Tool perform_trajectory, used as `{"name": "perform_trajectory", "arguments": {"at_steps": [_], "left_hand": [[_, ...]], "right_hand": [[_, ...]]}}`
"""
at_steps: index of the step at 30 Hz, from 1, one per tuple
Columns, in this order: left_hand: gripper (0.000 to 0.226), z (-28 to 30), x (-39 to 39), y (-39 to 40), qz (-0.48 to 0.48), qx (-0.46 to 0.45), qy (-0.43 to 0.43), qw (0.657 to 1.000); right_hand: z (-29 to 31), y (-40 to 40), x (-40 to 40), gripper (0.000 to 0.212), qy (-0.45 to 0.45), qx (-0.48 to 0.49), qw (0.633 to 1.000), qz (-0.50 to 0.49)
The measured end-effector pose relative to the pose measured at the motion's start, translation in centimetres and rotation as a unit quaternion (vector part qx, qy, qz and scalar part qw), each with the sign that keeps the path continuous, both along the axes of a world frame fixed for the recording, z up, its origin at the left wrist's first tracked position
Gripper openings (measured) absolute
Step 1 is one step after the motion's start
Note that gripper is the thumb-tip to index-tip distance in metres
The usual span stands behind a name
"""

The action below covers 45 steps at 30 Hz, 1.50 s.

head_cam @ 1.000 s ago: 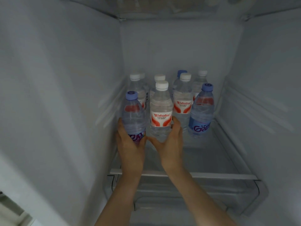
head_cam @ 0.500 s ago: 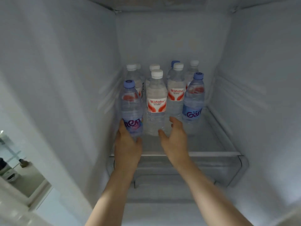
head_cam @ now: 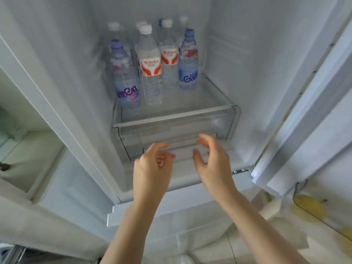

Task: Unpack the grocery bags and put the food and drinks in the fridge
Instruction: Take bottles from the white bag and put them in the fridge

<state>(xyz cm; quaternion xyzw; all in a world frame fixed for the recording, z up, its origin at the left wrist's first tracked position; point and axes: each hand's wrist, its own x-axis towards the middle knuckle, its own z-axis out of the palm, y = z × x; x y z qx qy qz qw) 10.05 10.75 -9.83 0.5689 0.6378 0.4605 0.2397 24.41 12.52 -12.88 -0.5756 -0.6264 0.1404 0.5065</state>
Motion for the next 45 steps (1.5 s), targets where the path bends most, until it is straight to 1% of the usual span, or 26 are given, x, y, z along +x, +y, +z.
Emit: {"name": "perform_trajectory", "arguments": {"at_steps": [3, 8, 13, 17, 20, 22, 29, 35, 39, 41, 43, 45], "left_hand": [[0.021, -2.0, 1.6, -4.2, -0.063, -0.023, 0.022, 0.997], [0.022, -6.4, 3.5, -9.9, -0.158, -0.094, 0.046, 0.982], [0.022, -10.0, 5.5, -14.7, -0.229, -0.135, 0.08, 0.961], [0.021, -11.6, 8.7, -18.7, -0.297, -0.155, 0.118, 0.935], [0.021, -12.6, 11.9, -22.1, -0.351, -0.159, 0.141, 0.912], [0.021, -13.0, 14.0, -24.3, -0.377, -0.165, 0.148, 0.899], [0.019, -14.8, 24.5, -35.4, -0.46, -0.182, 0.167, 0.852], [0.024, -15.8, 34.2, -46.0, -0.524, -0.215, 0.146, 0.811], [0.028, -16.1, 39.3, -49.8, -0.573, -0.223, 0.176, 0.769], [0.03, -16.4, 41.4, -50.2, -0.584, -0.225, 0.194, 0.755], [0.03, -16.8, 43.8, -49.9, -0.584, -0.223, 0.209, 0.752], [0.027, -17.0, 46.1, -48.9, -0.57, -0.219, 0.209, 0.764]], "right_hand": [[-2.3, -5.2, 1.7, 0.036, 0.003, -0.049, 0.999, -0.001], [-5.0, -13.0, 4.8, 0.032, 0.0, -0.12, 0.992, -0.03], [-7.3, -20.2, 7.9, 0.031, 0.0, -0.17, 0.982, -0.077], [-8.5, -26.4, 10.0, 0.031, 0.005, -0.196, 0.974, -0.117], [-9.5, -31.8, 12.4, 0.032, 0.019, -0.253, 0.954, -0.157], [-10.2, -35.2, 14.2, 0.032, 0.034, -0.274, 0.944, -0.181], [-11.7, -49.6, 23.0, 0.03, 0.043, -0.319, 0.912, -0.253], [-12.5, -60.7, 30.4, 0.03, 0.059, -0.351, 0.891, -0.283], [-13.0, -65.3, 34.3, 0.031, 0.074, -0.37, 0.872, -0.311], [-13.2, -66.5, 36.1, 0.033, 0.083, -0.384, 0.862, -0.32], [-13.7, -66.9, 38.7, 0.033, 0.096, -0.397, 0.852, -0.327], [-14.2, -66.4, 41.2, 0.032, 0.106, -0.401, 0.847, -0.332]]}}
